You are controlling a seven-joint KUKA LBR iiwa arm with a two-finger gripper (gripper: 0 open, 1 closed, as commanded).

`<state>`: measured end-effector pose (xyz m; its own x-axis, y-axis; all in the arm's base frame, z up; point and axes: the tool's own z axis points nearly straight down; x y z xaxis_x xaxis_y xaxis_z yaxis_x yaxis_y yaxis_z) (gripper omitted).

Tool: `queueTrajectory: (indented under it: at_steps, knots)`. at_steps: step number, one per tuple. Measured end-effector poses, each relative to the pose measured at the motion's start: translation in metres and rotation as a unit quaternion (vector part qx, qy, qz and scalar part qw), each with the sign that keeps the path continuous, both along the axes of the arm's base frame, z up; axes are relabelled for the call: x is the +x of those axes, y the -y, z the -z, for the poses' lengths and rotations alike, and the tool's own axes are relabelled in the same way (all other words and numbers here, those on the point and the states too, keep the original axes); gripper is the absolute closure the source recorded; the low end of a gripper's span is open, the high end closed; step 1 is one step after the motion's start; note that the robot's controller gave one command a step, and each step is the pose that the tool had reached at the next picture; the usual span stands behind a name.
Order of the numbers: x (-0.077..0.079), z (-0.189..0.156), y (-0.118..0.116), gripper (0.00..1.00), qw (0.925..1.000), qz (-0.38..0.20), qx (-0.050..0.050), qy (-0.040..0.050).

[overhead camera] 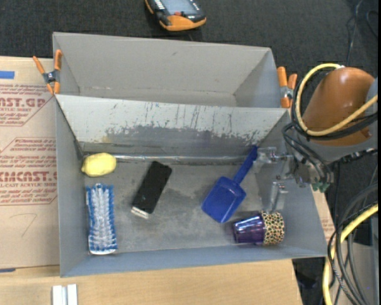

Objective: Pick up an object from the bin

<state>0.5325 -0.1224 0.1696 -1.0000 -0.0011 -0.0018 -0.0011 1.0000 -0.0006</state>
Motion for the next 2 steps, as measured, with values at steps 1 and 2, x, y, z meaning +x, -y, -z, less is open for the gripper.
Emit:
queueTrajectory:
  at_steps: [1, 2]
  knots:
    - [0.000, 0.000, 0.000, 0.00, 1.0000, 0.000, 0.000, 0.0000]
    - [0.001, 0.035, -0.004, 0.00, 0.9988, -0.048, 0.000, 0.0014]
